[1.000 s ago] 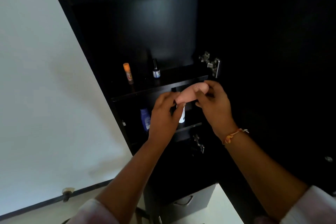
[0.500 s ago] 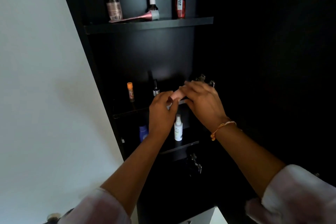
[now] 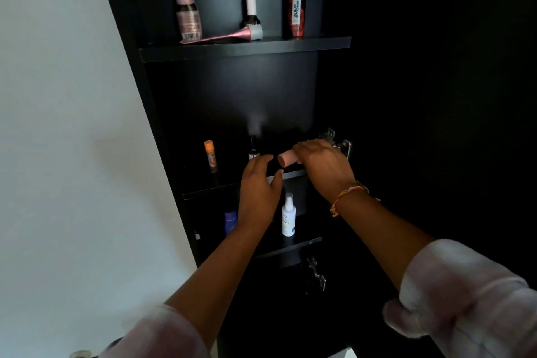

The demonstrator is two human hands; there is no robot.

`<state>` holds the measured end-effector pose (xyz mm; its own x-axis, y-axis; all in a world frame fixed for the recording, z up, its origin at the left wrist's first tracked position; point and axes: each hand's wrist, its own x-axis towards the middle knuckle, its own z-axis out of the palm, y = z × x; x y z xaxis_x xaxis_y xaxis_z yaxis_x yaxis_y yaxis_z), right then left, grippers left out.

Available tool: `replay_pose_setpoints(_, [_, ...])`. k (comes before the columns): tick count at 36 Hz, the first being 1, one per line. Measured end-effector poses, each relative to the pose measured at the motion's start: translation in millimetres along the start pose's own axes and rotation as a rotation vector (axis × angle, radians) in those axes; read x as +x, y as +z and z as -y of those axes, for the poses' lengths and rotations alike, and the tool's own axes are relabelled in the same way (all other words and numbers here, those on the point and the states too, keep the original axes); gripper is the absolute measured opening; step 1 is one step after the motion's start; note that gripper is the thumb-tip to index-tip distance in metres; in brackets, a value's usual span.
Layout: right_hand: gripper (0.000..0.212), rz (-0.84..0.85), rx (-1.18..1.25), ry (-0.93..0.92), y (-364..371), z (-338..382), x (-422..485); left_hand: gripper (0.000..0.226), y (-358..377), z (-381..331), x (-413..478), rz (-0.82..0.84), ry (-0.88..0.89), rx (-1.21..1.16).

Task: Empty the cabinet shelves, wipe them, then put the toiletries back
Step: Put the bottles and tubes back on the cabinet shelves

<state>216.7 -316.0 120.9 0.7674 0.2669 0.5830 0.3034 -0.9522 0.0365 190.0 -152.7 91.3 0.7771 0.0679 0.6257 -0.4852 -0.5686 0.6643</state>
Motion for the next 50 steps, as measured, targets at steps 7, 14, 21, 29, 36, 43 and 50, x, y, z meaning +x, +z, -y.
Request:
replay_pose_setpoints(7, [0.015,0.079,-0.025,0.048,9.9,-0.7,16.5,0.032,1.4,9.0,4.9,0.05,0.053,0.154])
replay_pose_setpoints(14, [0.014,0.079,-0.051,0.052,16.0,3.6,29.1,0.029,0.3,15.9,6.5,0.03,0.114,0.369])
replay_pose_setpoints(21, [0.035,0.06,-0.088,0.068,18.5,9.0,29.8,0.028,0.1,23.5,1.9,0.052,0.184,0.44])
replay_pose_setpoints(29, [0.025,0.115,-0.092,0.1,19.6,7.4,32.6,0.033,-4.2,27.5,-4.2,0.097,0.224,0.445])
replay_pose_setpoints(36, [0.035,0.093,0.064,0.156,10.4,18.5,17.8,0.046,-10.8,27.0,-14.0,0.114,0.219,0.459])
replay_pose_setpoints(43, [0.059,-0.043,-0.016,0.171,5.1,35.1,-22.4,0.074,-21.1,19.4,-32.4,0.121,0.251,0.575])
replay_pose_setpoints(50, [0.069,-0.048,-0.037,0.165,-5.0,48.4,-71.2,0.091,-31.8,10.9,-59.9,0.155,0.264,0.636])
